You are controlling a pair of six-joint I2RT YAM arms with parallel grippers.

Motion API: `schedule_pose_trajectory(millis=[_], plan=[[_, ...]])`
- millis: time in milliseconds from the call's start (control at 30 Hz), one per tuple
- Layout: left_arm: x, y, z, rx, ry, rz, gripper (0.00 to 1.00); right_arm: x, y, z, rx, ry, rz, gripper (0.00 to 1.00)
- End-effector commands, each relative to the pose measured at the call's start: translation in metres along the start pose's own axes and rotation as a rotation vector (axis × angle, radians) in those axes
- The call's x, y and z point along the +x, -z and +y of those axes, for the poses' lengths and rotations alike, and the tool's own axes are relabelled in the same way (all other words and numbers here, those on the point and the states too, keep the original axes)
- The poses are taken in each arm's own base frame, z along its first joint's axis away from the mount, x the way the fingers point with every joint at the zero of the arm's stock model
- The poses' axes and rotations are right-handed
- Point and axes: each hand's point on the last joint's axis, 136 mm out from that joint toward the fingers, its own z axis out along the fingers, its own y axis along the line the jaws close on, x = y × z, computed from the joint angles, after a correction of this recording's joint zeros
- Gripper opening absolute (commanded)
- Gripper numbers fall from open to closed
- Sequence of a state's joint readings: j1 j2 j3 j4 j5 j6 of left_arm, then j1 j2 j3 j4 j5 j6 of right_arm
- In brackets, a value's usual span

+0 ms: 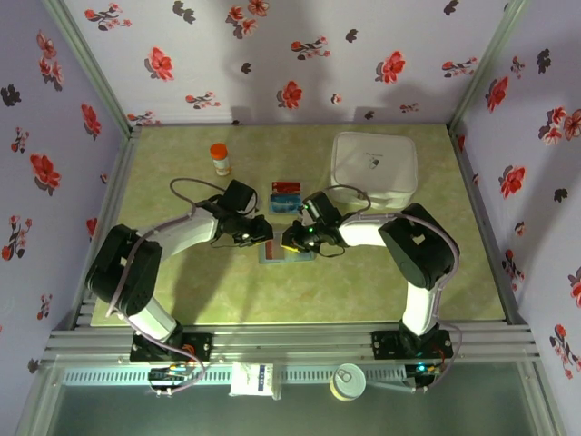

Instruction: Take the credit cards out of the card holder

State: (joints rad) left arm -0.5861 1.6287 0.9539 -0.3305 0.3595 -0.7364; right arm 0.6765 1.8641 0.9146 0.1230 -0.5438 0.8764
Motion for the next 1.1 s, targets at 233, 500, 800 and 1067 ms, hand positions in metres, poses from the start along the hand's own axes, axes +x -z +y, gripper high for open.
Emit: schedule_pose_trajectory(millis=[233, 500, 800, 1067], plan=[[0.001, -0.020, 0.000, 0.003, 0.018, 0.033, 0.26, -0.003, 0.003, -0.004, -0.046, -0.029, -0.018, 0.17], [0.004, -0.028, 0.002, 0.008, 0.030, 0.051, 0.28, -0.003, 0.004, -0.004, -0.056, -0.035, -0.017, 0.16], [0.006, -0.038, 0.000, 0.043, 0.050, 0.070, 0.26, -0.003, 0.001, -0.001, -0.086, -0.052, -0.018, 0.15], [0.004, -0.036, -0.005, 0.059, 0.048, 0.066, 0.17, -0.004, 0.004, 0.005, -0.108, -0.054, -0.021, 0.15]])
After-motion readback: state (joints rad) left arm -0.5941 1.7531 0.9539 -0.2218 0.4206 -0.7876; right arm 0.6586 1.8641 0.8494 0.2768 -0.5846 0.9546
